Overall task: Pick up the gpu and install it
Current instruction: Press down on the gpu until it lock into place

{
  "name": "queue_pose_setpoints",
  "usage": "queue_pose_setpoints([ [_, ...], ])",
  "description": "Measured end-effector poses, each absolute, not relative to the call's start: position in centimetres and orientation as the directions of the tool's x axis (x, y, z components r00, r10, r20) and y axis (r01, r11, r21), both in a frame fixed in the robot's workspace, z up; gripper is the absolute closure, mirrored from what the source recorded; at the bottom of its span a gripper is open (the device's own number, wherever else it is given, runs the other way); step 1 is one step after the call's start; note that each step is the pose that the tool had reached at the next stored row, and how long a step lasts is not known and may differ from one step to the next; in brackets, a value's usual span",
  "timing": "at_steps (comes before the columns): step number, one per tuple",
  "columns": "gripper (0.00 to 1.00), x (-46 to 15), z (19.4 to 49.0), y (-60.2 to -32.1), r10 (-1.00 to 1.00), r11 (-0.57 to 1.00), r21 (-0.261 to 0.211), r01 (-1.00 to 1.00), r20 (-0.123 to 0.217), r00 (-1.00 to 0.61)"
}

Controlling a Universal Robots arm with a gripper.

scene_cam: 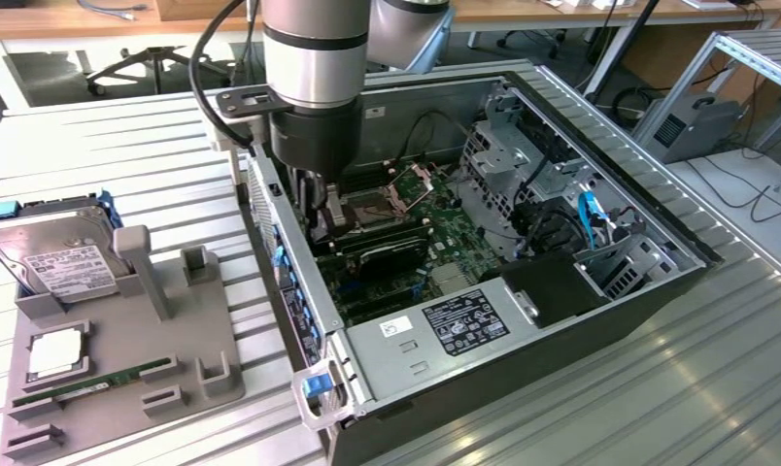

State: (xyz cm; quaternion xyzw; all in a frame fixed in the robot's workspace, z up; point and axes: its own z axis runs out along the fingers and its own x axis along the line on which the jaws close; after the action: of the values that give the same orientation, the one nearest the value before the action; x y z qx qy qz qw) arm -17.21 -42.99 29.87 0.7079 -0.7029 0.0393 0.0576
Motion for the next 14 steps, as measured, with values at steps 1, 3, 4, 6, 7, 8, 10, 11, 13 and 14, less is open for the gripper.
queue_pose_setpoints([
  [1, 0.89, -17.23, 29.87, -42.99, -0.991, -0.005, 0.026, -1.0, 0.137, 0.009],
  [3, 0.89, -17.25, 29.87, -42.99, -0.991, -0.005, 0.026, -1.0, 0.137, 0.009],
  [4, 0.89, -17.25, 29.87, -42.99, -0.991, -0.005, 0.026, -1.0, 0.137, 0.009],
  [6, 0.89, -17.32, 29.87, -42.99, -0.991, -0.005, 0.026, -1.0, 0.137, 0.009],
  [7, 0.89, -17.33, 29.87, -42.99, -0.991, -0.005, 0.026, -1.0, 0.137, 0.009],
  [8, 0.89, -17.35, 29.87, -42.99, -0.991, -0.005, 0.026, -1.0, 0.137, 0.009],
  [10, 0.89, -17.39, 29.86, -42.99, -0.991, -0.005, 0.026, -1.0, 0.137, 0.009],
  [11, 0.89, -17.4, 29.86, -42.99, -0.991, -0.005, 0.026, -1.0, 0.137, 0.009],
  [13, 0.89, -17.43, 29.86, -42.99, -0.991, -0.005, 0.026, -1.0, 0.137, 0.009],
  [14, 0.89, -17.43, 29.87, -42.99, -0.991, -0.005, 0.026, -1.0, 0.137, 0.009],
])
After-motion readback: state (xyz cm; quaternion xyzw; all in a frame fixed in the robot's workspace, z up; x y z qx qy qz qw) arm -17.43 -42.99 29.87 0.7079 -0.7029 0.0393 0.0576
